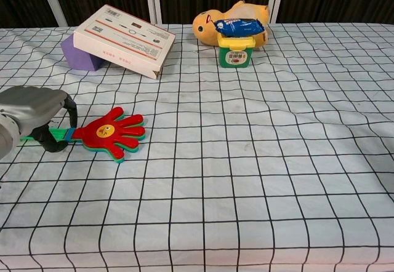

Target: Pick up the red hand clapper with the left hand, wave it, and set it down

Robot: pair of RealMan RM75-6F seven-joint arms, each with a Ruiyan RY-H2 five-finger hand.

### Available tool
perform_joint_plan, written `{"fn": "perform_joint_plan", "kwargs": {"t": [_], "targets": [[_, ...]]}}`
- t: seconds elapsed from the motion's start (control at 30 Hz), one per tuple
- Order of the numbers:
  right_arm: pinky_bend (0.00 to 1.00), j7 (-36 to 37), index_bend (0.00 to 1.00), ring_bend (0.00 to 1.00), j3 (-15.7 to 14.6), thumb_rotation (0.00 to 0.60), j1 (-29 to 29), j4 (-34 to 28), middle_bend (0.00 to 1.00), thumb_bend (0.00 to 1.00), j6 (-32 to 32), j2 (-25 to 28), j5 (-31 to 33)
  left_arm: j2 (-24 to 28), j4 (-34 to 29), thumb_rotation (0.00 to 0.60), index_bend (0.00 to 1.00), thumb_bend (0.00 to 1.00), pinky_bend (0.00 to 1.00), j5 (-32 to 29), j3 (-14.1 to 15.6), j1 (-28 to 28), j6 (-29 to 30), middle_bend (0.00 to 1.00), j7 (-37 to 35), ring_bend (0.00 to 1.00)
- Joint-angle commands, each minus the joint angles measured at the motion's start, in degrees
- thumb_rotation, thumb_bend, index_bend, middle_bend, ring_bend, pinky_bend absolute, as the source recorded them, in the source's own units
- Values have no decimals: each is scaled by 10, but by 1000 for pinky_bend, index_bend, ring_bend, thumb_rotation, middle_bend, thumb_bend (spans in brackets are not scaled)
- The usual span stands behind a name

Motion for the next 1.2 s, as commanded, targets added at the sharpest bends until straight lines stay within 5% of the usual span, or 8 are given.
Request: {"fn": "perform_joint_plan", "kwargs": {"t": [0.03,0.4,0.67,1.2], "targets": [[145,0,0,0,0,600,0,0,0,162,-1,0,0,-3,3,600,440,389,166,0,2,-2,0,152,-2,157],[146,3,0,0,1,600,0,-1,0,162,-1,1,0,-8,10,600,539,439,260,25,9,-3,11,297,-33,184],[145,2,0,0,2,600,-1,-1,0,163,-1,0,1,-8,32,600,558,472,394,141,25,12,35,503,-145,352],[146,-1,0,0,3,600,-1,-1,0,163,-3,1,3,-9,55,600,650,497,664,259,32,27,47,669,-276,573]]}}
